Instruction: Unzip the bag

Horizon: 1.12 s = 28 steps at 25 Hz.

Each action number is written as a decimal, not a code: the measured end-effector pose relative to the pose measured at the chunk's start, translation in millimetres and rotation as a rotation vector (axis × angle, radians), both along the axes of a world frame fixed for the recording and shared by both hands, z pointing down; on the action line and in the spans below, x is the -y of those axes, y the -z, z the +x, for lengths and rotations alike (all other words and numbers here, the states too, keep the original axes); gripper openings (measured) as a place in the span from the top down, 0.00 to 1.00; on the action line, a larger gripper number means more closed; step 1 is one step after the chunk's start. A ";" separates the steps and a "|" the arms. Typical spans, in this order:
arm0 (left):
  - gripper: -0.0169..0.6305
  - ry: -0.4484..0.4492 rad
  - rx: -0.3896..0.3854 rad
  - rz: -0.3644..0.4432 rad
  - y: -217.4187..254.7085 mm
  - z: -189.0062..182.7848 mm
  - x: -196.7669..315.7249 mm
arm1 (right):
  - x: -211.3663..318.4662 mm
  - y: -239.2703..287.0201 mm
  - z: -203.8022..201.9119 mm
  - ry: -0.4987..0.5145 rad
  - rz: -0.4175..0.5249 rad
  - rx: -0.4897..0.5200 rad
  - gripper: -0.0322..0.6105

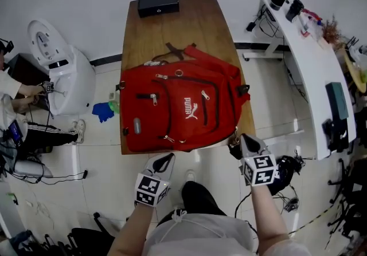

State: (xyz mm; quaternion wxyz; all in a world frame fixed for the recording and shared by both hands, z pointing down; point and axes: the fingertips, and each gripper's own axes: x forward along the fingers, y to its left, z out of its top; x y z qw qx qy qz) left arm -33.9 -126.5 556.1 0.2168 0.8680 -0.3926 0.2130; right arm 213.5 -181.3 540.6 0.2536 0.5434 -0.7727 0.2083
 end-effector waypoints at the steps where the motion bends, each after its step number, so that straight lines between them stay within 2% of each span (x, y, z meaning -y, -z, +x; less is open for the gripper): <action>1: 0.96 0.007 -0.017 0.028 11.6 -0.4 -4.2 | -7.8 5.1 -8.7 0.009 0.015 0.019 0.94; 5: 0.96 0.035 -0.068 0.119 50.2 -10.6 -35.4 | -50.8 27.8 -47.2 0.069 0.079 0.074 0.94; 9: 0.96 0.042 -0.089 0.181 78.6 -23.6 -90.0 | -116.2 65.4 -91.8 0.192 0.182 0.144 0.94; 14: 0.96 0.019 -0.107 0.244 104.3 -31.0 -170.1 | -212.8 92.0 -129.9 0.299 0.267 0.153 0.94; 20: 0.96 -0.008 -0.134 0.289 127.5 -22.7 -230.3 | -283.9 106.4 -142.3 0.302 0.304 0.160 0.94; 28: 0.96 0.019 -0.141 0.336 144.9 5.7 -288.9 | -343.8 110.1 -137.5 0.363 0.319 0.184 0.94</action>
